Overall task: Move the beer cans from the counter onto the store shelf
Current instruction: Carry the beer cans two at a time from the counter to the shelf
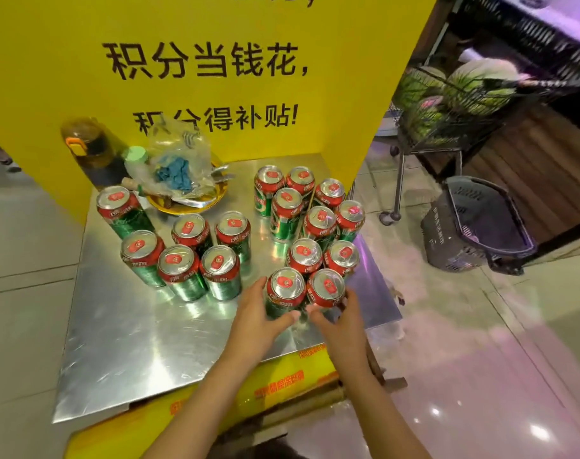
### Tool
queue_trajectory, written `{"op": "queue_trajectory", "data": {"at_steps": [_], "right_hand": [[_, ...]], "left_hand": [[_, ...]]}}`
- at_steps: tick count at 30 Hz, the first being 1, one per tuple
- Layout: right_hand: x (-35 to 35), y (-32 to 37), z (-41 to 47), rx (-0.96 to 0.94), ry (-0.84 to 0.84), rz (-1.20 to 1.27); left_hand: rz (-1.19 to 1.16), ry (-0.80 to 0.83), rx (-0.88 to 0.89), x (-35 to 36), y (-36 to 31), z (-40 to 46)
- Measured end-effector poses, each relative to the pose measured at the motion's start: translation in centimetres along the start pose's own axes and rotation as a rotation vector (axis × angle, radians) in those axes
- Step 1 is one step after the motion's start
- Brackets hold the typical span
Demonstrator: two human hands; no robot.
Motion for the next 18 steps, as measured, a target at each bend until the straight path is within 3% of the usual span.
{"op": "queue_trajectory", "data": {"at_steps": [8,18], "right_hand": [[-0.6,-0.6,1.3,-0.053,0.048,-0.063],[-1.1,-0.4,1.7,-0.134,0.037,-0.334]], "left_hand": [[-0.049,-0.039,0.046,0.7,0.1,0.9],[-0.046,-0.120,0.008,0.2,-0.4,0.1]]}}
Point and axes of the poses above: each hand's wrist, its own z-axis towards the middle knuckle, its own x-axis out of the palm, y = z × x, the point moved 6 cm from there along z, towards the middle knuckle, and after that the axes turned 9 degrees about -x, right-handed, at the moved point
